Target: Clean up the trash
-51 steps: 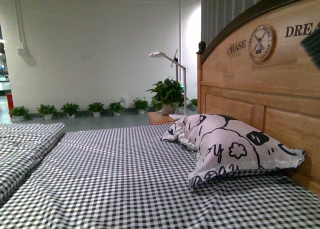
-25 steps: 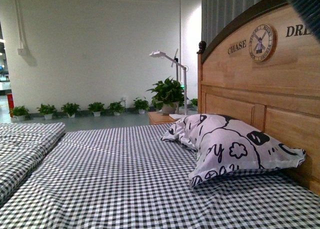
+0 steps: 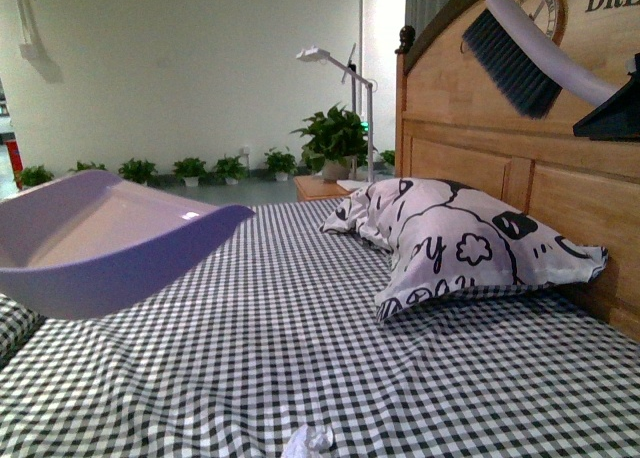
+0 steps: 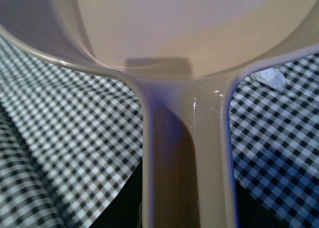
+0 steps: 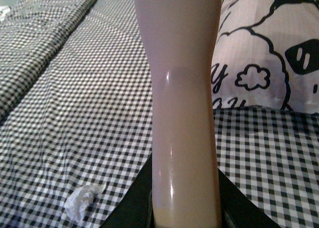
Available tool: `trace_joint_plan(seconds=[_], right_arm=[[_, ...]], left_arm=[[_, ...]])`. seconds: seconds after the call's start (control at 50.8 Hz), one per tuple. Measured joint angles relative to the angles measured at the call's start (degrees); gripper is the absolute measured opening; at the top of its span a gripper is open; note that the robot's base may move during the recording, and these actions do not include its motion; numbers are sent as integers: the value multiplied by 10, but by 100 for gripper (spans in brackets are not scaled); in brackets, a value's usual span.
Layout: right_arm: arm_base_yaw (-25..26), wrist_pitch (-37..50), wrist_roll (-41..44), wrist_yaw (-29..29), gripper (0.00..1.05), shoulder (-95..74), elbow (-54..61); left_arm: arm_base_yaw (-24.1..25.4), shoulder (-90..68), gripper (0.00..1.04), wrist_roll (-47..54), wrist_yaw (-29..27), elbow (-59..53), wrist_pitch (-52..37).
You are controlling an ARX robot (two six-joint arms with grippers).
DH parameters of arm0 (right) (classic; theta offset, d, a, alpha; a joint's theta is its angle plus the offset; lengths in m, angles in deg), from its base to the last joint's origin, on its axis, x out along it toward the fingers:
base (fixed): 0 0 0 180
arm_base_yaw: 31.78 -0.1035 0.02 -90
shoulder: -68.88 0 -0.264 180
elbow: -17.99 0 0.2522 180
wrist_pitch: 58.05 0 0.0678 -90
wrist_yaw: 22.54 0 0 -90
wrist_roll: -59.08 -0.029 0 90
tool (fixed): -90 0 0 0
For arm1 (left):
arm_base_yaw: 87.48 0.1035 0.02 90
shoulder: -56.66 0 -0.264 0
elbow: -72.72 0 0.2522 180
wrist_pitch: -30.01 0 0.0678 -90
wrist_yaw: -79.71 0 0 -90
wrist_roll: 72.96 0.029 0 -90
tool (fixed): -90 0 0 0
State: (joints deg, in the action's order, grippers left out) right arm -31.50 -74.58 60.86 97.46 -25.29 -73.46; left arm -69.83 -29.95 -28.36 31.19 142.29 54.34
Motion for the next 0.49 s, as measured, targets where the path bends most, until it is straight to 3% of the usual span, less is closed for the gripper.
trace_joint_plan(seconds=[0.158, 0.295, 0.492], right_arm=[[-14, -29, 27, -28, 18, -44, -30], [-35, -30, 46, -69, 18, -105, -57], [-50, -19, 51, -86, 18, -131, -57]], left_arm=[[-43, -9, 24, -4, 4, -13, -19], [-107, -5, 24, -7, 9, 12, 22], [-141, 10, 24, -31, -16, 19, -20]])
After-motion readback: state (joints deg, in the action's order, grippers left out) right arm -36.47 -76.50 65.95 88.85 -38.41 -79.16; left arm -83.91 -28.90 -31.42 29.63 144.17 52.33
